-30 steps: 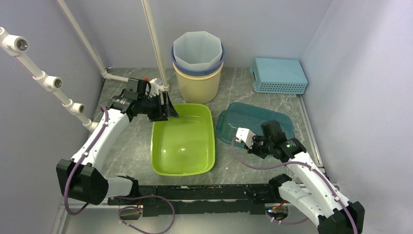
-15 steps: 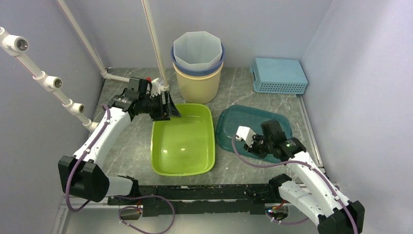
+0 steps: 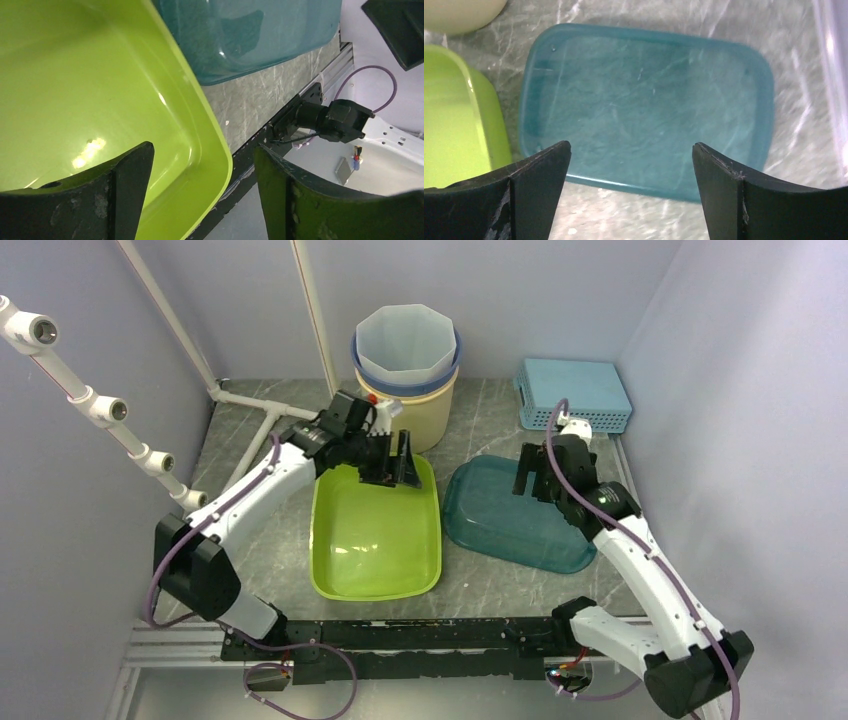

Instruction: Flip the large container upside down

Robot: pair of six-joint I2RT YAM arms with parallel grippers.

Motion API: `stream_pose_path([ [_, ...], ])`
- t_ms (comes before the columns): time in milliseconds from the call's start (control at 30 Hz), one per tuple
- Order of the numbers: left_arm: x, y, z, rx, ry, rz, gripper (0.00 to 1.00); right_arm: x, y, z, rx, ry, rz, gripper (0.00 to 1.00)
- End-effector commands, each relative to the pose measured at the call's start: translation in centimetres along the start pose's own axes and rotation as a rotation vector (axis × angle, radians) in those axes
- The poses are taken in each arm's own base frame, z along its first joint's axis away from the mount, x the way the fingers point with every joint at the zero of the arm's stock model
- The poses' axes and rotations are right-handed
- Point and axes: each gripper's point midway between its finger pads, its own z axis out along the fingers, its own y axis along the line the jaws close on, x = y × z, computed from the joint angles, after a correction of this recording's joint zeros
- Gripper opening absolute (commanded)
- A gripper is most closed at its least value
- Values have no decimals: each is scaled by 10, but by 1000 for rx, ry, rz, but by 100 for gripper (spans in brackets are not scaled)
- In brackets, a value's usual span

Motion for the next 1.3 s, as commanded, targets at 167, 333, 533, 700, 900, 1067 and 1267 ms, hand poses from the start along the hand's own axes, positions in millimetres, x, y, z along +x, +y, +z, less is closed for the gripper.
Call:
stream_pose_path([
  [167,-13,-33,49,-27,-3,86,84,55,2,-8,148,144,769,100],
  [333,-16,-41,80,-50,-26,85,85,96,8,-5,130,172,1121,100],
  [533,-22,-62,111,-34,-5,141,85,111,5,3,125,141,1254,100],
  [700,-20,-54,135,-80,23,125,84,92,-9,8,178,60,1154,100],
  [900,-14,-45,153,-94,49,111,84,99,-19,22,249,125,1097,100],
  [1067,-7,-44,174,-69,89,84,83,105,-18,48,125,206,1193,100],
  [1267,-11,-54,192,-8,111,80,80,95,-42,58,149,184,1140,100],
])
